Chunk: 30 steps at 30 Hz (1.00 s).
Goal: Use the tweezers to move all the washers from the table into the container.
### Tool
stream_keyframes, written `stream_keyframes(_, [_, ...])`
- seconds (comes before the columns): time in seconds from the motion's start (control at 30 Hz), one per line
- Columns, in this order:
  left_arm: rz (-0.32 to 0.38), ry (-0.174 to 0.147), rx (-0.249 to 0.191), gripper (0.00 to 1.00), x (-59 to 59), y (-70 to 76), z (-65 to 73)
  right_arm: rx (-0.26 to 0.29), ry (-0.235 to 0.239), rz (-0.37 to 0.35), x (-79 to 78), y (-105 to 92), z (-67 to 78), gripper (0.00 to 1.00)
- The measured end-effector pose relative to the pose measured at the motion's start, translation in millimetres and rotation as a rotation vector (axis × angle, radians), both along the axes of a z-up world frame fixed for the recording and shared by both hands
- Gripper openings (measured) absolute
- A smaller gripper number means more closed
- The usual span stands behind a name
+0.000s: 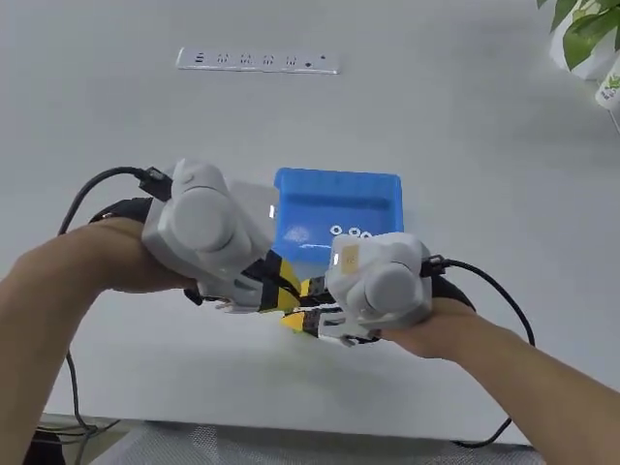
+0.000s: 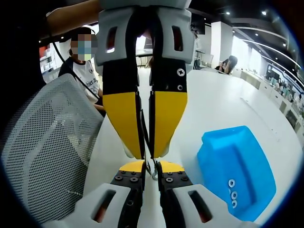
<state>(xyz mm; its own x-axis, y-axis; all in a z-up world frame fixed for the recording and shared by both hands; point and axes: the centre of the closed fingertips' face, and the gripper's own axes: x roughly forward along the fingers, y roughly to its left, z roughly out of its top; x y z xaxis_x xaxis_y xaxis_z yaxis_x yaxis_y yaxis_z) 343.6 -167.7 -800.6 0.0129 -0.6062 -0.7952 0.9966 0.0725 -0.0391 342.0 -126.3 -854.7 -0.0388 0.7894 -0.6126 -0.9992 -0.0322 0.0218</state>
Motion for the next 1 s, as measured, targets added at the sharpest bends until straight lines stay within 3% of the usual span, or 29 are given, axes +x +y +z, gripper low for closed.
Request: stream_keyframes(1.0, [0.004,0.009,-0.007,0.07,2.2,1.6,-1.0,-0.012,0.012,-0.01,1.1,-1.4,-2.9,0.11])
